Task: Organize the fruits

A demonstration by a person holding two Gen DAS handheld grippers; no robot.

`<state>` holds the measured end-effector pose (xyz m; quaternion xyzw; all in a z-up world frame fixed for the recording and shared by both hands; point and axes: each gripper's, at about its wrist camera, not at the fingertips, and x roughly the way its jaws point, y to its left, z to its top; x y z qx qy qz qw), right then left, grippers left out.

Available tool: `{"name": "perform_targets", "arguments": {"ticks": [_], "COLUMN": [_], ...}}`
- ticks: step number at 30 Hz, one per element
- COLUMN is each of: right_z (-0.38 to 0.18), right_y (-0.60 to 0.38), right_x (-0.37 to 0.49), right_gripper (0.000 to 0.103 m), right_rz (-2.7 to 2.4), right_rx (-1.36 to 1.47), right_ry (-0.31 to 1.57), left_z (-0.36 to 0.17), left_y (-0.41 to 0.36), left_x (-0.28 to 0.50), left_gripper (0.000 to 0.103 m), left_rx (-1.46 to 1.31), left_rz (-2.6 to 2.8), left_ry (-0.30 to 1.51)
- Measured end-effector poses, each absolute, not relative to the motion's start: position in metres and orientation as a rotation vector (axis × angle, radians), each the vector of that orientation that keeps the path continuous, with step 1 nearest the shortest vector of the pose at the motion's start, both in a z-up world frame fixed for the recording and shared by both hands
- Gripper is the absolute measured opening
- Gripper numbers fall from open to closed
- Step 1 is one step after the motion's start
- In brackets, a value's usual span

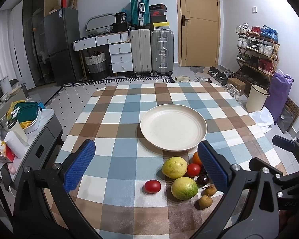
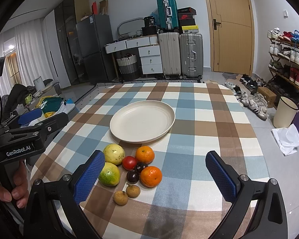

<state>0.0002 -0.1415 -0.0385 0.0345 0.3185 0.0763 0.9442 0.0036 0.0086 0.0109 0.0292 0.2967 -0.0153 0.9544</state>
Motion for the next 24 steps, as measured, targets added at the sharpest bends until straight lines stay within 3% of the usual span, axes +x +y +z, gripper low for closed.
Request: {"name": "perform_targets", "arguments": {"ticks": [24], "right_z": [-0.0386], "right_y": [-0.1411], "right_x": [-0.0005], "right_gripper": [0.103], "right_rz": [0.156], "right_rx": [0.072], "right_ry": [0.648], "left_z": [0.0106], "left_y": [0.011], "left_x": [0.0033], "left_gripper": [0.102], "left_rx": [0.055], "left_rz": [-0.03], "left_ry": [0.603]}}
